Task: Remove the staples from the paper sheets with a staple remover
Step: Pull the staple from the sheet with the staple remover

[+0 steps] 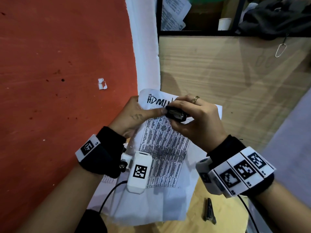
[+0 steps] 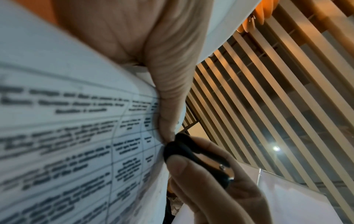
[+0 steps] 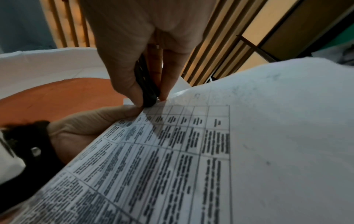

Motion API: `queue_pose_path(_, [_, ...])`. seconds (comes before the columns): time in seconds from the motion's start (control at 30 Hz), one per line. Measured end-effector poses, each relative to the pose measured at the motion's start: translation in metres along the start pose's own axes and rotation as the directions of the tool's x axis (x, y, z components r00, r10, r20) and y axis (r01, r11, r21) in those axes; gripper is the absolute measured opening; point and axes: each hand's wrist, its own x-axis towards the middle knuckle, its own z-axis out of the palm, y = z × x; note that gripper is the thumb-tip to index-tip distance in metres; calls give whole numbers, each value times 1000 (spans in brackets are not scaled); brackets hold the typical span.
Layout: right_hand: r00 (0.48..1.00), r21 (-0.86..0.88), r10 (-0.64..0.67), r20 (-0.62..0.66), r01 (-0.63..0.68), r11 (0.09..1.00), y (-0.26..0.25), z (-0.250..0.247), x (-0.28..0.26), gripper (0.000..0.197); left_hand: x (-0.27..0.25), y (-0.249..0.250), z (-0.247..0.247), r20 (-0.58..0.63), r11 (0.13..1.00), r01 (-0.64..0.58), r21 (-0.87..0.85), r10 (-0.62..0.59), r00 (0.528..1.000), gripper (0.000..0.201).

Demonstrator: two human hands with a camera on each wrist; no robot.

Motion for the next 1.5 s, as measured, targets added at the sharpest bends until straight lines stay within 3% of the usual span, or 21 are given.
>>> queue_pose_path(0.17, [993, 153, 110, -45, -102, 983, 0, -1, -3, 25, 2, -5, -3, -5, 997, 48, -56, -48, 999, 29])
queue_pose_path(0.4, [977, 282, 204, -67, -177, 943, 0, -1, 0, 25, 2, -11, 0, -20, 998, 0, -68, -1, 1000, 21])
queue_pose_path(0.53, [964, 304, 250, -90, -212, 929, 3, 3, -1, 25, 5, -18, 6, -134, 996, -91, -14, 88, 987, 22])
queue_pose_path(0.63, [957, 225, 240, -165, -200, 954, 4, 6, -3, 23, 10, -32, 8, -264, 983, -144, 114, 170, 949, 17])
queue_pose_path(0.73, [959, 111, 212, -188, -194, 975, 11, 8, -5, 22, 12, -46, 1, -357, 982, -127, 138, 169, 919, 14])
queue_pose_path(0.87, [961, -65, 276, -35, -278, 958, 34, 26, -26, 22, 12, -45, -5, -313, 977, -104, 188, 160, 936, 17])
queue_pose_path(1.0, [846, -194, 492, 208, -457, 868, 60, 39, -51, 25, 15, -47, -14, -299, 975, -48, 219, 114, 948, 29])
queue_pose_path(1.1, [796, -207, 549, 253, -510, 835, 67, 41, -56, 32, 13, -56, -17, -325, 974, -4, 229, 80, 942, 56])
queue_pose_path(1.17, [822, -151, 524, 222, -502, 852, 66, 41, -55, 37, 12, -61, -17, -322, 978, 19, 209, 50, 945, 54])
queue_pose_path(1.3, [924, 6, 369, 97, -371, 928, 50, 36, -44, 36, 8, -63, -15, -302, 976, 50, 211, 17, 953, 27])
queue_pose_path(1.5, [988, 129, 144, 63, -151, 980, 22, 37, -25, 37, 3, -51, -12, -248, 976, -11, 215, 66, 966, 29])
